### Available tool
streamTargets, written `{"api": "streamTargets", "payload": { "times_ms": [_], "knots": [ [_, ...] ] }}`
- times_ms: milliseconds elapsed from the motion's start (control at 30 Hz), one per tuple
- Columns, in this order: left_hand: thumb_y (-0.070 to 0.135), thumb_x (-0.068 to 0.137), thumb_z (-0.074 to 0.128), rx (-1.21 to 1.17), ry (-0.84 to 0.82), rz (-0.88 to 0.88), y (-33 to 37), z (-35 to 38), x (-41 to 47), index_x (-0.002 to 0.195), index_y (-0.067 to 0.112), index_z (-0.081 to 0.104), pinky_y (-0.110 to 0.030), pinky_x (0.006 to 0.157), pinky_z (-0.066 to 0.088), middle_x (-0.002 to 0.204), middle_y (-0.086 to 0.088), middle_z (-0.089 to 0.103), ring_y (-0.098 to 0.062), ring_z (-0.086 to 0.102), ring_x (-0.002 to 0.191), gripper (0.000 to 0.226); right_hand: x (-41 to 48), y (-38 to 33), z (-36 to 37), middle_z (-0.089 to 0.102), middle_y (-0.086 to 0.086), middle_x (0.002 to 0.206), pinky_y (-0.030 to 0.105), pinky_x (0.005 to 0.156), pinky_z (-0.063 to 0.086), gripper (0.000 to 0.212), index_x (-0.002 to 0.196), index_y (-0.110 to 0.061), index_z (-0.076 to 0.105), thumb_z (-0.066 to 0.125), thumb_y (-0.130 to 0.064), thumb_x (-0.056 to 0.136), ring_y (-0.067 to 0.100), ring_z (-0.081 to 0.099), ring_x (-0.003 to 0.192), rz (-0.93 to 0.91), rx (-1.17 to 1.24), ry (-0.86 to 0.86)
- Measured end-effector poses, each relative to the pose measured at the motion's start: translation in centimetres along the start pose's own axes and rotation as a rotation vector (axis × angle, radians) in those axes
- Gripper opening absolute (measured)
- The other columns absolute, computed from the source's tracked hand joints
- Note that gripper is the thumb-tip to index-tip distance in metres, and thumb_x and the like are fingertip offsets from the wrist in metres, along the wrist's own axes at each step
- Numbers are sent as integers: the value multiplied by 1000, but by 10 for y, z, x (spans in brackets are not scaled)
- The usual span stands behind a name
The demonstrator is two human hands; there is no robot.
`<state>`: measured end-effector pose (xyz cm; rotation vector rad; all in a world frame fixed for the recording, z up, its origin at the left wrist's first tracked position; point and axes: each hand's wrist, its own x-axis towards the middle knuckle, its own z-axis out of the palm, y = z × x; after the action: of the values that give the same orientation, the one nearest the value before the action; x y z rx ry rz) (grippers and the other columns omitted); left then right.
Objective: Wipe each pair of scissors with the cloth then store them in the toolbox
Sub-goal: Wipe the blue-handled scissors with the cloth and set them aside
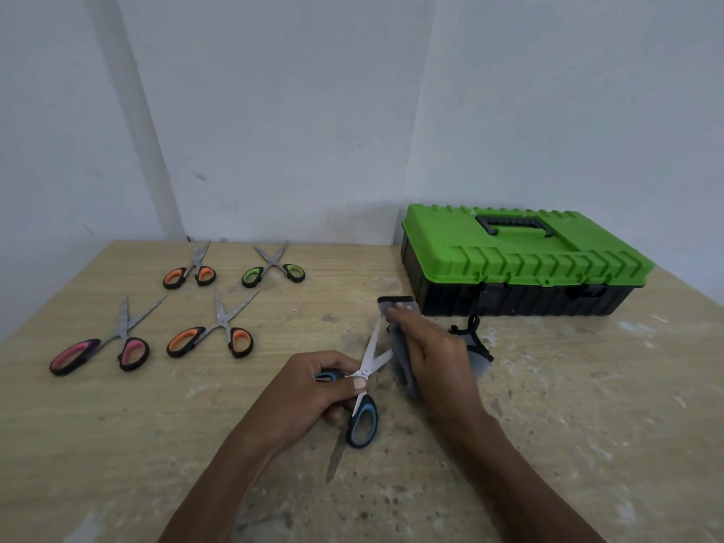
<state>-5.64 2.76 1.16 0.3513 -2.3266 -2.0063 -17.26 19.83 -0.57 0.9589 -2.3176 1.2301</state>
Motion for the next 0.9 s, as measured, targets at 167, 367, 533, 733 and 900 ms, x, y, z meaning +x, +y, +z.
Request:
{"api": "streamTargets", "payload": {
  "times_ms": [167, 367, 533, 733, 900],
  "knots": [
    [19, 91, 75, 20, 10, -3, -1, -2, 1, 94, 21, 80, -26, 57, 51, 77, -8, 77, -16, 62, 55, 6, -18, -18, -8, 67, 5, 129, 26, 106, 44, 33, 123, -8, 69, 49, -19, 99, 13, 58, 125, -235, -75, 24],
    [17, 90, 76, 31, 18, 4, 1, 1, -1, 96, 21, 78, -24, 57, 52, 70, -3, 74, -11, 62, 53, 7, -9, -1, 14, 61, 0, 140, 42, 110, 44, 37, 133, -17, 64, 53, -16, 97, 12, 47, 138, -212, -163, -152],
    [15, 90, 75, 20, 15, 24, 4, -1, -4, 97, 21, 77, -19, 54, 50, 69, -1, 74, -8, 61, 51, 9, -20, -10, 11, 60, 2, 139, 34, 118, 32, 37, 129, -13, 66, 52, -18, 95, 16, 45, 140, -332, -217, -143],
    [12, 91, 75, -11, -16, 5, 2, 1, -2, 96, 14, 79, -20, 54, 51, 70, -3, 74, -7, 60, 52, 7, -4, -5, -4, 71, -6, 121, 29, 92, 53, 33, 127, -24, 68, 48, -22, 101, 5, 65, 110, 29, 75, 43],
    [16, 91, 75, -7, 11, -5, 0, -1, 1, 94, 19, 79, -23, 56, 52, 74, -7, 75, -13, 61, 54, 6, -23, -20, -10, 64, -3, 133, 28, 106, 46, 32, 130, -16, 65, 50, -15, 101, 8, 56, 128, -187, 4, 56]
  ]
}}
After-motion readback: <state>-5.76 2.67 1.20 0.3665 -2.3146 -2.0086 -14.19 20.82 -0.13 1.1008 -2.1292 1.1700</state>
